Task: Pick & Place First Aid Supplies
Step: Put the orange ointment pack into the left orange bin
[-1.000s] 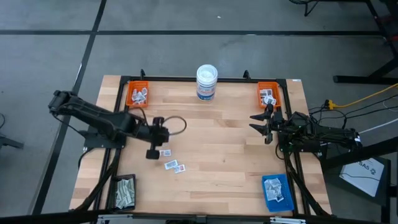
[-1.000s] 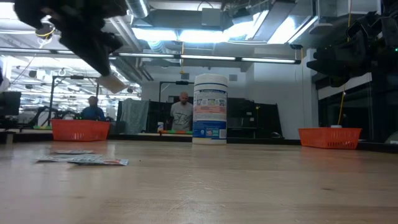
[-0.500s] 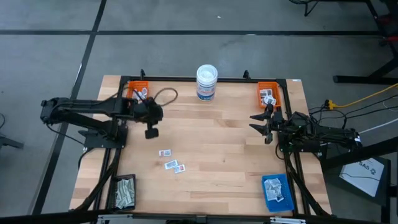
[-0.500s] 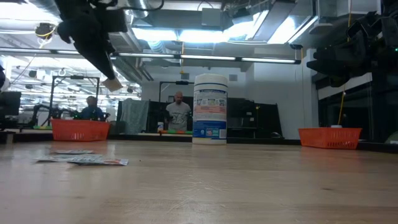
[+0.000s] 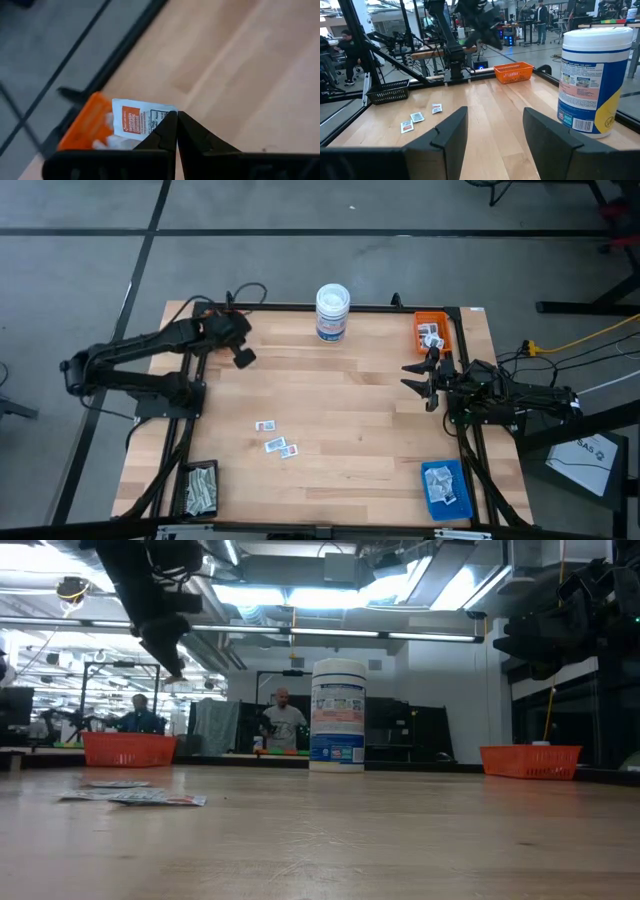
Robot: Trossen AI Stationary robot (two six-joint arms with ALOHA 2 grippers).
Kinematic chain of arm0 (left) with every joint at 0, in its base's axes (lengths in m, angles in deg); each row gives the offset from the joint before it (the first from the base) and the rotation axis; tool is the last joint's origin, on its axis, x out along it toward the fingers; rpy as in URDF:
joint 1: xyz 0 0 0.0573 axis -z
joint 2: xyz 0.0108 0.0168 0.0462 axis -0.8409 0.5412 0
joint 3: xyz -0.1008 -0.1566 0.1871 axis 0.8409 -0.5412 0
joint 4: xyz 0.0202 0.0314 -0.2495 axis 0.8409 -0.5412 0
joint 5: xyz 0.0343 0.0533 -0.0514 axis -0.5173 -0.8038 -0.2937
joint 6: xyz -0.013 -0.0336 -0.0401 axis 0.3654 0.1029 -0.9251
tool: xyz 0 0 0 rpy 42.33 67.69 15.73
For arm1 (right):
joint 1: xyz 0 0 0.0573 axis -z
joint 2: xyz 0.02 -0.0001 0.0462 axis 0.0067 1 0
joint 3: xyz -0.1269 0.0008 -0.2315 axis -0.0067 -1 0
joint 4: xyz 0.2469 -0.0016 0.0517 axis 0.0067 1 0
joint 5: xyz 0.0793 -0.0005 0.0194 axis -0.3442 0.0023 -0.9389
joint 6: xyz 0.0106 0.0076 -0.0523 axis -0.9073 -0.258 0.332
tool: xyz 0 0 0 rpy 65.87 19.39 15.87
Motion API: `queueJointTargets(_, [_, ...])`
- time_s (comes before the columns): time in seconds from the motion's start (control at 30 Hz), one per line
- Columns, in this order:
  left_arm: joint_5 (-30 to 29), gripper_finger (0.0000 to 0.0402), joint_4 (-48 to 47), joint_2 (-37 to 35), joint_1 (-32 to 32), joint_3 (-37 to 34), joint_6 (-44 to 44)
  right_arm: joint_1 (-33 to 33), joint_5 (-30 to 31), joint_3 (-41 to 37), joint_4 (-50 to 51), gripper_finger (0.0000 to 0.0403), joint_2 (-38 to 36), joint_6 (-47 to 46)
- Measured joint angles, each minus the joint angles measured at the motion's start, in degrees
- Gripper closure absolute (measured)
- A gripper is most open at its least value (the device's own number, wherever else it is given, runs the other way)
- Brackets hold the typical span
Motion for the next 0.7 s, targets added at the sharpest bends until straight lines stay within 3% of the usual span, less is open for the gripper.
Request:
queueJointTargets(0.37, [-0.68, 0.0400, -0.49, 1.47, -12.43, 0.00, 1.45, 0.01, 0.00, 0.00, 0.01, 0.0212, 0.00, 0.00])
queueJointTargets(0.7, [-1.35, 0.0400, -3.72, 9.83, -17.56, 0.00, 1.93, 0.01, -0.01, -0.02, 0.00, 0.0212, 0.01, 0.00])
